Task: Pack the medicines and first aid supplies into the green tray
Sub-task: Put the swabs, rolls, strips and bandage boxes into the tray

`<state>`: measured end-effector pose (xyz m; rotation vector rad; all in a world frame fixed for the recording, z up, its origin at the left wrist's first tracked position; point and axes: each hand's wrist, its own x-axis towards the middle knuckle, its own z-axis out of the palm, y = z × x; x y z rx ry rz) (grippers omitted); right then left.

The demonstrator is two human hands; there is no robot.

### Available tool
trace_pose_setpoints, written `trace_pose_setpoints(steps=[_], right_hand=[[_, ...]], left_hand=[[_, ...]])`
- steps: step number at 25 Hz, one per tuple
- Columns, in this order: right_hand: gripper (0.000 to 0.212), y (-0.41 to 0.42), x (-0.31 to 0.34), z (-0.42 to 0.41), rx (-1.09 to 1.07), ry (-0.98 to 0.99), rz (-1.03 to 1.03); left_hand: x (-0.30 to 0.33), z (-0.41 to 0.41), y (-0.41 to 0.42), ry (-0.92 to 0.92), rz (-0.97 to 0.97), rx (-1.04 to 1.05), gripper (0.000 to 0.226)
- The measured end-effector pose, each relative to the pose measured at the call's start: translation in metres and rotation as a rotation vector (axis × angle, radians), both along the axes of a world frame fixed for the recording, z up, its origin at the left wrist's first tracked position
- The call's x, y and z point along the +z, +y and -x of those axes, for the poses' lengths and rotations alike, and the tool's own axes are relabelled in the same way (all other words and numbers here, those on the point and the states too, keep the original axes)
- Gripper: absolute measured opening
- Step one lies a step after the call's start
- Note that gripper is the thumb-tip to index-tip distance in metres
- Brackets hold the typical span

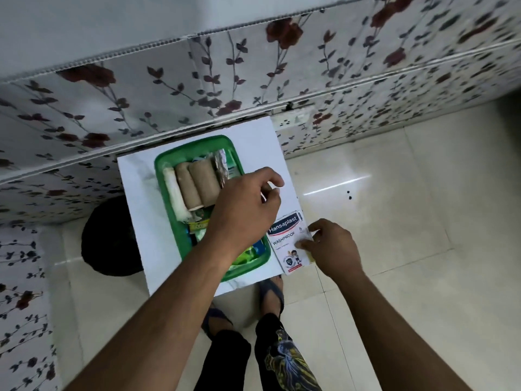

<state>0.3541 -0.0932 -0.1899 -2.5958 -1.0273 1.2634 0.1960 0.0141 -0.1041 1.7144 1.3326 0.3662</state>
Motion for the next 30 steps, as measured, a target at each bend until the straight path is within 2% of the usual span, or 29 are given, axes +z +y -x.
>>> trace_pose_setpoints(steps=[5, 8, 10, 12, 15, 17, 20, 23, 26, 30], right_hand=[[0.015, -0.003, 0.011, -0.020, -0.148, 0.075, -0.106], [0.010, 0.001, 0.036, -0.032, -0.310, 0.223, -0.168], [0.008, 0.008, 0.059, -0.034, -0.439, 0.340, -0.281], [0.009, 0.021, 0.080, -0.027, -0.483, 0.461, -0.375], [0.015, 0.043, 0.101, -0.001, -0.435, 0.632, -0.382], [0.014, 0.054, 0.103, 0.018, -0.415, 0.686, -0.344], [0.009, 0.060, 0.098, 0.031, -0.477, 0.640, -0.389], [0.008, 0.057, 0.094, 0.037, -0.552, 0.597, -0.411], [0.011, 0.050, 0.088, 0.042, -0.445, 0.540, -0.356], [0.021, 0.049, 0.088, 0.048, -0.290, 0.468, -0.333]], left_hand=[[0.002, -0.002, -0.003, -0.018, -0.003, 0.022, 0.017], [0.006, 0.003, -0.005, -0.034, -0.027, 0.050, 0.019], [0.012, 0.007, -0.006, -0.037, -0.032, 0.075, 0.022], [0.017, 0.012, -0.005, -0.060, 0.096, 0.104, 0.029], [0.024, 0.025, 0.000, -0.236, 0.389, 0.275, 0.036], [0.027, 0.044, 0.005, -0.267, 0.391, 0.455, 0.034], [0.025, 0.084, 0.011, -0.132, 0.233, 0.630, 0.038], [0.013, 0.110, 0.018, -0.034, 0.110, 0.642, 0.047], [-0.001, 0.104, 0.032, 0.123, 0.011, 0.487, 0.052], [-0.004, 0.102, 0.036, 0.473, -0.251, 0.225, 0.060]])
